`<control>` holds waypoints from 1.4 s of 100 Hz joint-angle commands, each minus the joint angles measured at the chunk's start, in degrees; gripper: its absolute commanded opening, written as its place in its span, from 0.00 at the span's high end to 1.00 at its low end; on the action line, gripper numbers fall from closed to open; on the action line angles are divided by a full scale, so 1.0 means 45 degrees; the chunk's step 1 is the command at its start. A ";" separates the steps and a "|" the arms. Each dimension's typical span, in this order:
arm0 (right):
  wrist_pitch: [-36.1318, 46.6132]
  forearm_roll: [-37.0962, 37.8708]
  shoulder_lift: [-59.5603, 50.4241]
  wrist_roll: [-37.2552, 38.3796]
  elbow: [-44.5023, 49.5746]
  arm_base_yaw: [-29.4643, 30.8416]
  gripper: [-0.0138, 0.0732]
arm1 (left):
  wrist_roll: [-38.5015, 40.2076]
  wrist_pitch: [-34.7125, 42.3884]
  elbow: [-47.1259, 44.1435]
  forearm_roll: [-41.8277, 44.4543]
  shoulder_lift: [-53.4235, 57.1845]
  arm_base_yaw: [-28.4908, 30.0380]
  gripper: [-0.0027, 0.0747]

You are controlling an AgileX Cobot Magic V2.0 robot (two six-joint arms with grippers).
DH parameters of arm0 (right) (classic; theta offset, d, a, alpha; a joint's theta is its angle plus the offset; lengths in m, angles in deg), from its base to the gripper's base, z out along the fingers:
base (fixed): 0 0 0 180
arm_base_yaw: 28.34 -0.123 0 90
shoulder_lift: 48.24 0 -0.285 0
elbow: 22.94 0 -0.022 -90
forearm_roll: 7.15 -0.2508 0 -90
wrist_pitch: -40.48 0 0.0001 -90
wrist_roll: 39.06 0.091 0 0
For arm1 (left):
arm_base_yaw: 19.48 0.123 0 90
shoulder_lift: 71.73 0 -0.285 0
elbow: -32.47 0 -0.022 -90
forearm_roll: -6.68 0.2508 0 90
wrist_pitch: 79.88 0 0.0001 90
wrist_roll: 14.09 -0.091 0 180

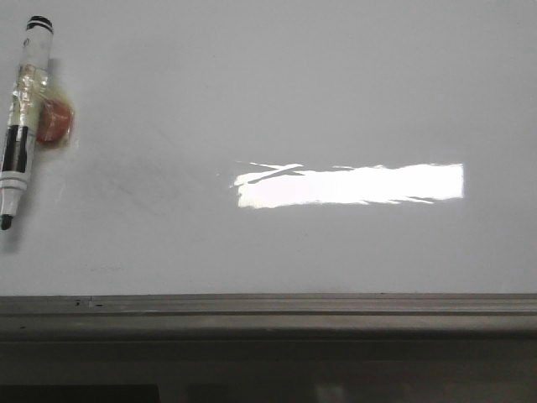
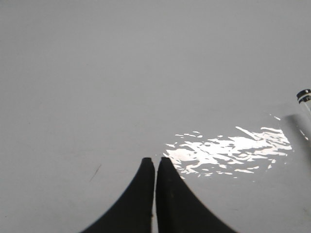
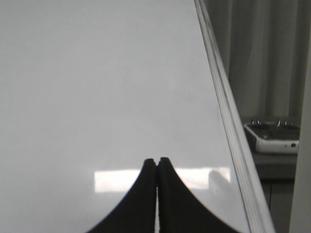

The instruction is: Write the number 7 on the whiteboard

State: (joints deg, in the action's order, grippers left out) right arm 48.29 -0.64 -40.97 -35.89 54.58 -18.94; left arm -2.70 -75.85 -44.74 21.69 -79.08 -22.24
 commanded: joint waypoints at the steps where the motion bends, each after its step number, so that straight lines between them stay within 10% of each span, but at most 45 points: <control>1: -0.0861 0.0010 -0.0239 0.0098 -0.0663 -0.0010 0.93 | 0.0220 0.0603 0.0047 -0.0558 0.0301 -0.0118 0.99; 49: -0.6911 -0.0273 0.1244 0.0098 -0.3514 -0.0010 0.93 | 0.0340 -0.2170 0.3816 -0.0928 -0.2120 -0.0118 0.99; 66: -0.6750 -0.0598 0.1594 0.0098 -0.3579 -0.0010 0.93 | 0.0340 -0.2651 0.3790 -0.1633 -0.2708 -0.0146 0.90; 85: -0.6314 -0.0598 0.1594 0.0098 -0.3579 -0.0010 0.93 | 0.0340 -0.1596 0.3648 -0.2578 -0.3332 -0.0146 0.50; 116: -0.6495 -0.0598 0.1594 0.0098 -0.3579 -0.0010 0.93 | 0.0340 0.0341 0.3525 -0.1236 -0.4853 -0.0606 0.48; 140: -0.6493 -0.0598 0.1594 0.0098 -0.3533 -0.0010 0.93 | 0.0434 0.1521 0.3525 -0.1123 -0.6082 -0.3747 0.48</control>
State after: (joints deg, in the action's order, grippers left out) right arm 14.80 -3.55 -34.84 -35.45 40.54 -18.94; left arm -1.55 -74.93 -30.50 17.53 -104.09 -34.02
